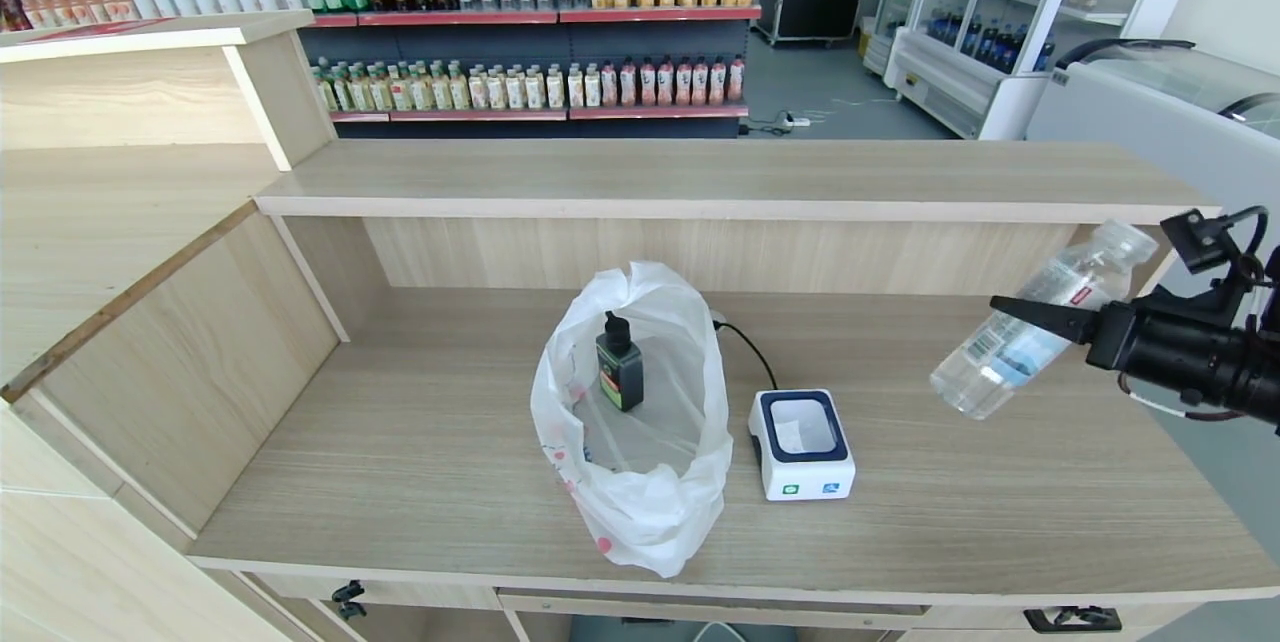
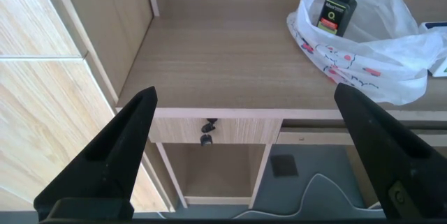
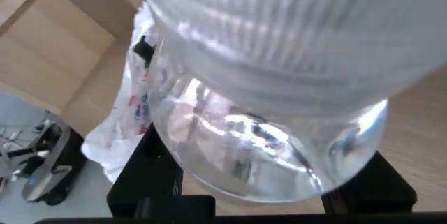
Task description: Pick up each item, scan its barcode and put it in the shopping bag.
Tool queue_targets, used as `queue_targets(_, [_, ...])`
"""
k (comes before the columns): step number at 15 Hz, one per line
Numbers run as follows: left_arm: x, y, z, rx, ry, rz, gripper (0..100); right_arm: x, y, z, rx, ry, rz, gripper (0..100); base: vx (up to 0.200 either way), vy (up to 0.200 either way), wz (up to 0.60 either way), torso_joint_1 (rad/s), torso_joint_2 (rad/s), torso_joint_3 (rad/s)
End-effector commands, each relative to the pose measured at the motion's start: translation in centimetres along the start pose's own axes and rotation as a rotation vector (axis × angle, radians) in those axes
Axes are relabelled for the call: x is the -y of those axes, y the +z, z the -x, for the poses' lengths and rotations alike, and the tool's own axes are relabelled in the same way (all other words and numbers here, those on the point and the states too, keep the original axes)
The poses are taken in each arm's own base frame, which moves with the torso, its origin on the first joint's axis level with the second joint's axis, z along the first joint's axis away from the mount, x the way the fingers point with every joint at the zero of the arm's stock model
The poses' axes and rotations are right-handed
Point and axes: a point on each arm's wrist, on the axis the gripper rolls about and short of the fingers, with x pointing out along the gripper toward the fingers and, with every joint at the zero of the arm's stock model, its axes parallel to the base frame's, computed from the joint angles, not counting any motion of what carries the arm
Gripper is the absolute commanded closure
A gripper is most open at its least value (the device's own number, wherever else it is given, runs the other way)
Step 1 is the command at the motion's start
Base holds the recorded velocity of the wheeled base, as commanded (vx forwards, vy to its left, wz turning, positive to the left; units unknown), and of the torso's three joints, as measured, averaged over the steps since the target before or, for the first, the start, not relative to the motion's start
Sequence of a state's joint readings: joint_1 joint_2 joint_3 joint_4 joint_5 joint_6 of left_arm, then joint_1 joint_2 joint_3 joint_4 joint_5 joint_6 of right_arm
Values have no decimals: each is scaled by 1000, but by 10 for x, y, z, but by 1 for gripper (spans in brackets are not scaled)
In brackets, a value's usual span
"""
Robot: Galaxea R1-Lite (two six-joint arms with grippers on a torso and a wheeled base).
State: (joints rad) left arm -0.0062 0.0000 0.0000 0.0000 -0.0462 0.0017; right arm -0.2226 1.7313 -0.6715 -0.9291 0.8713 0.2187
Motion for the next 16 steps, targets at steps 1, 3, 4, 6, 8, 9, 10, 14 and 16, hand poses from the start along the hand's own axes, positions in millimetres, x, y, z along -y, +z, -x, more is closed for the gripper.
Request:
queue_targets(1, [0, 0, 0, -2, 0, 0, 0, -68, 36, 4, 57, 243, 110, 100, 0, 0, 0, 0, 0, 0])
queue_targets(3, [0, 0, 0, -2, 0, 0, 0, -99, 42, 11, 45, 391, 103, 100, 0, 0, 0, 0, 0, 0])
queue_targets(4, [0, 0, 0, -2, 0, 0, 0, -112, 44, 14, 46, 430, 92, 100, 0, 0, 0, 0, 0, 0])
queue_targets(6, [0, 0, 0, -2, 0, 0, 0, -143, 48, 32, 40, 500, 49, 100, 0, 0, 0, 0, 0, 0])
queue_targets(8, [0, 0, 0, -2, 0, 0, 0, -170, 44, 55, 7, 542, 18, 100, 0, 0, 0, 0, 0, 0])
queue_targets(9, [0, 0, 0, -2, 0, 0, 0, -178, 42, 65, -5, 551, 9, 100, 0, 0, 0, 0, 0, 0])
queue_targets(10, [0, 0, 0, -2, 0, 0, 0, -185, 40, 72, -13, 568, 7, 100, 0, 0, 0, 0, 0, 0])
queue_targets(14, [0, 0, 0, -2, 0, 0, 0, -200, 39, 87, -33, 615, -1, 100, 0, 0, 0, 0, 0, 0])
queue_targets(16, [0, 0, 0, -2, 0, -1, 0, -203, 41, 88, -40, 624, -4, 100, 0, 0, 0, 0, 0, 0])
